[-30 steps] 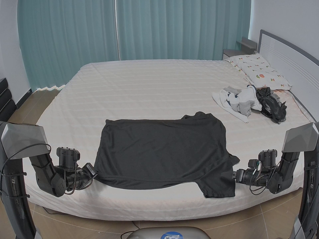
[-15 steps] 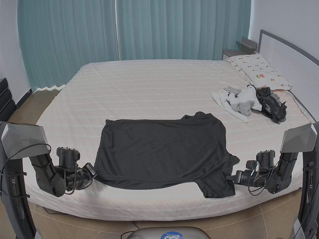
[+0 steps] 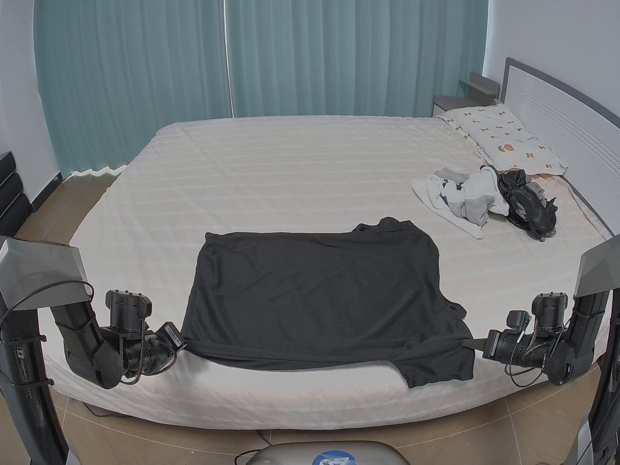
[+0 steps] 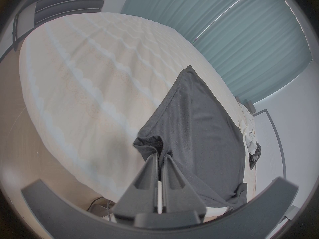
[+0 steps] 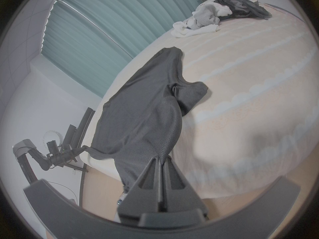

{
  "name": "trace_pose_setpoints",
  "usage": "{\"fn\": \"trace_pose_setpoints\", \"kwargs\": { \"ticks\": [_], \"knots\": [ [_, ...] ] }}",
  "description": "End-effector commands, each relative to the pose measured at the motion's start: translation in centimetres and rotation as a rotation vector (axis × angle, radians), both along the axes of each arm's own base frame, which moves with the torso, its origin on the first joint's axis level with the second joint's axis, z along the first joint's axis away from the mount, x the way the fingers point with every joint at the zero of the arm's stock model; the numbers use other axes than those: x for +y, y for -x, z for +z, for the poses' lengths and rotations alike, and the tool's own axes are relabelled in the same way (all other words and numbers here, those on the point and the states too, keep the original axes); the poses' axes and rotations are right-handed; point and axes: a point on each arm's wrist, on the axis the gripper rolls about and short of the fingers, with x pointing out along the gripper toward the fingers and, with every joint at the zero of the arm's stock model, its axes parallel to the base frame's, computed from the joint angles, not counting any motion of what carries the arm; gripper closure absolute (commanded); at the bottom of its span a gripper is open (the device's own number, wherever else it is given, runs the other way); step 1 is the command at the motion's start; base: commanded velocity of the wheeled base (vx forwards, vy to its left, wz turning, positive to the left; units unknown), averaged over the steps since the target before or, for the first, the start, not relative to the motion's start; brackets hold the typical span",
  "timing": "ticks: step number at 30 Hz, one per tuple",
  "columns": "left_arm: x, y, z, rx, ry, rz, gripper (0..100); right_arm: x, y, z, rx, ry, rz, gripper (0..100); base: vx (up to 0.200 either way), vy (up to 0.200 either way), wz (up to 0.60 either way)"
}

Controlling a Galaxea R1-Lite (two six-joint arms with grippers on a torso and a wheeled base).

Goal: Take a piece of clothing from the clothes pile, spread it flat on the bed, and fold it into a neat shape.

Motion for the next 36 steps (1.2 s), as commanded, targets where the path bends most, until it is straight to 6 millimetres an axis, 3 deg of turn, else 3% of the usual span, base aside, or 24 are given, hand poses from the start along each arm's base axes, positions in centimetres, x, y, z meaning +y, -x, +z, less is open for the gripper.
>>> {"fn": "trace_pose_setpoints", "kwargs": {
  "ticks": [1, 11, 28, 36],
  "knots": [
    [0.1, 1.8, 1.2, -0.018, -0.019, -0.014, 100, -0.5, 2.5, 0.9, -0.015, -0.007, -0.015, 100, 0.0, 0.0, 0.0],
    [0.3, 5.1, 1.2, 0.01, -0.177, -0.118, 100, -0.6, 4.9, 0.9, 0.001, -0.014, -0.018, 100, 0.0, 0.0, 0.0],
    [0.2, 8.1, 0.5, 0.094, -0.281, -0.255, 100, -1.0, 6.2, 1.6, 0.005, 0.004, -0.021, 100, 0.0, 0.0, 0.0],
    [0.3, 9.4, 1.0, 0.1, -0.327, -0.309, 100, -2.1, 7.7, 1.8, 0.051, 0.061, 0.035, 100, 0.0, 0.0, 0.0]
  ]
}}
